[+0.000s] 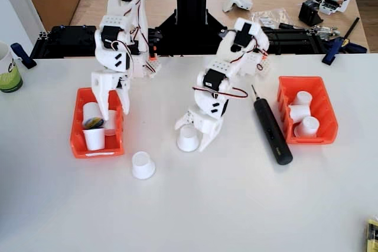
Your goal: Sort the coffee pods, blue into left, red into right
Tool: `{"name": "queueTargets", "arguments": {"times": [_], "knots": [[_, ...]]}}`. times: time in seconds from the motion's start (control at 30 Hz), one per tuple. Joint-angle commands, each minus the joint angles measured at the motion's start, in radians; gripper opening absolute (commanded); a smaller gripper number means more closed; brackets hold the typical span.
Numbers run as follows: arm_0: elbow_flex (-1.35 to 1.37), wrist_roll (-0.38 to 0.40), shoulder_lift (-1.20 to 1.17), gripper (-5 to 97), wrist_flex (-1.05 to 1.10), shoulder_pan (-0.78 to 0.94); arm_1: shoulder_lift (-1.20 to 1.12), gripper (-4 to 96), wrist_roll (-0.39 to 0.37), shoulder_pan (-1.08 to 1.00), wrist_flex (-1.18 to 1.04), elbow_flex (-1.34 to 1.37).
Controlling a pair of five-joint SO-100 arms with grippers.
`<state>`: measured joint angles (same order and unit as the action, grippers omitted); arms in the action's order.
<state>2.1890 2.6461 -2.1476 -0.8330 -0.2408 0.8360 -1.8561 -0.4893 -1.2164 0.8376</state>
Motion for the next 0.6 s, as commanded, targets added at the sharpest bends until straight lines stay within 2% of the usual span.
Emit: {"name": "queueTargets", "arguments": {"times": [0.0,0.3,0.47,0.57], "knots": [[-0.031,0.015,-0.014,24,0.021,-0.005,-0.002,38.1,-0.011,-0.014,0.015,-0.021],[-0.032,0.018,-0.012,24,0.021,-0.005,-0.021,37.1,-0.005,-0.04,-0.017,0.011],[-0.035,0.018,-0.008,24,0.032,-0.006,-0.023,36.8,0.032,-0.061,-0.017,0.026],[-0.038,0.021,-0.005,24,0.035,-0.006,-0.023,33.1,0.044,-0.067,-0.015,0.026]]}}
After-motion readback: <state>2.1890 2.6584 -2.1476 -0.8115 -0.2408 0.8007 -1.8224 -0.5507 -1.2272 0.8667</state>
